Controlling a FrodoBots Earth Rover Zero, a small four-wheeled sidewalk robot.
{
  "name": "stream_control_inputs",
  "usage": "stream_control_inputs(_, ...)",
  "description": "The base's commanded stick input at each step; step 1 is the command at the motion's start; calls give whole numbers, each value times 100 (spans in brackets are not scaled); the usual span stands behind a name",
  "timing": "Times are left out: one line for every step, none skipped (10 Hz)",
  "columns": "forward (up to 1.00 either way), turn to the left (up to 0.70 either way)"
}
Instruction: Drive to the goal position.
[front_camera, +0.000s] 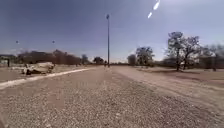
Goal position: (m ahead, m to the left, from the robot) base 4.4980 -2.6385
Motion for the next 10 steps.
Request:
stream_control_inputs(70,-30)
stream_control_inputs(70,0)
stream_control_inputs(70,0)
stream_control_inputs(70,0)
stream_control_inputs(70,0)
stream_control_inputs(70,0)
stream_control_inputs(70,0)
stream_control_inputs(70,0)
stream_control_inputs(70,0)
stream_control_inputs(70,0)
